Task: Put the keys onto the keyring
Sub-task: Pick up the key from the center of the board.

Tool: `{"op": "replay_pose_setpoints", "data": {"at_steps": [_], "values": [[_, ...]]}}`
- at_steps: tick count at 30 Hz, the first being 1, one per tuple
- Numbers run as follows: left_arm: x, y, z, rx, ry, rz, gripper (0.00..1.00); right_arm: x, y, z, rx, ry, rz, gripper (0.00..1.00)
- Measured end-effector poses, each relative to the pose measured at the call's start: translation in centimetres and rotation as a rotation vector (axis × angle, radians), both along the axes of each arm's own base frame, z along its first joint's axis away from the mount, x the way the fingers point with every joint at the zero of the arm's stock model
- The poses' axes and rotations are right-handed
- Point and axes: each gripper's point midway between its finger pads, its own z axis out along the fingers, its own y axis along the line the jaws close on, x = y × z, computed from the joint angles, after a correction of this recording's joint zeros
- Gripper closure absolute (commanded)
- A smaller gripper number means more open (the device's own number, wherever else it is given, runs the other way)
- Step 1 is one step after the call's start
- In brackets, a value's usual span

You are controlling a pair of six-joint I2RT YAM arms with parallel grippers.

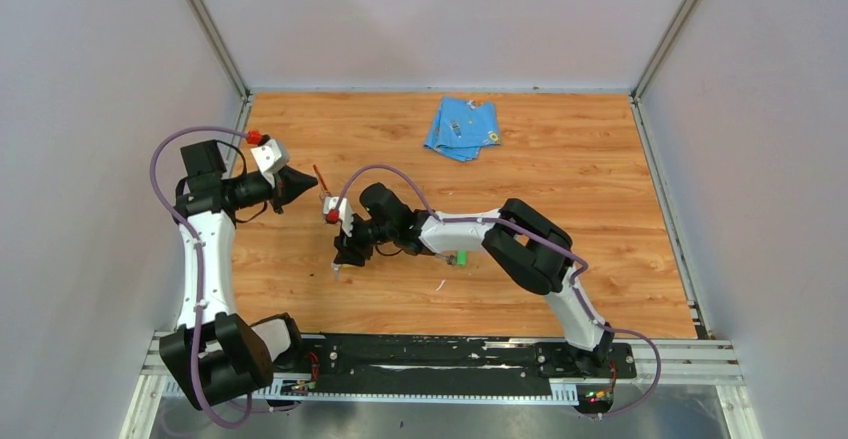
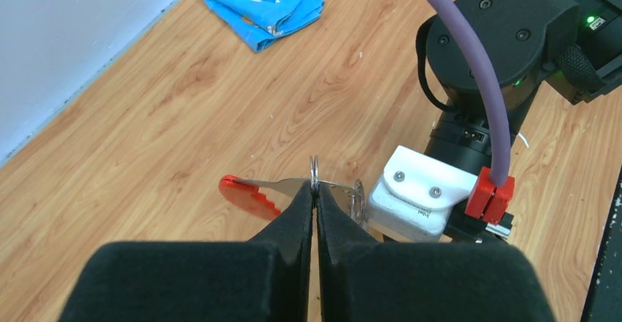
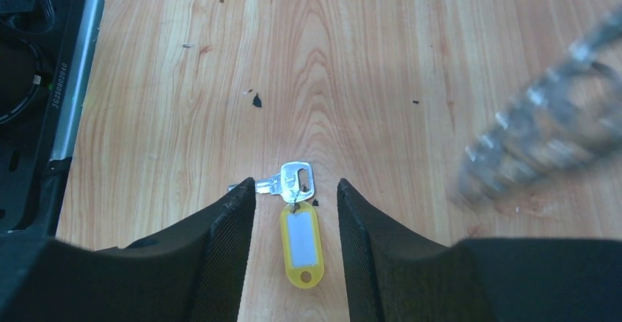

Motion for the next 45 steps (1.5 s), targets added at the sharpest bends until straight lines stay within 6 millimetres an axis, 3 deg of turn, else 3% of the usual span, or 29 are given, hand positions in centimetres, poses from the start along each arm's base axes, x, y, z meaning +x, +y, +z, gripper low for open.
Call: {"op": "replay_pose_setpoints", "data": {"at_steps": [20,29,36,45], "values": [[0.2,0.2,0.6,-0.009,-0.010,0.001,1.00,-0.3,-0.4,-3.1,-0.090,0.014,-0.023,0.61],[0.2,0.3,0.6,-0.009,-0.011,0.001,1.00,-0.1,-0.2,-3.7,-0.109,0.015,-0.034,0.75],[0.2,0.3,0.6,-0.009,-0.011,0.002,1.00,0.0,-0.1,-3.7,-0.107,0.009,-0.038,0.99],[0.1,0.3,0.4,-0.003,-0.015,0.000,1.00,-0.4,-0.9,-3.4,-0.106,-0.001,-0.033,0.99]]}}
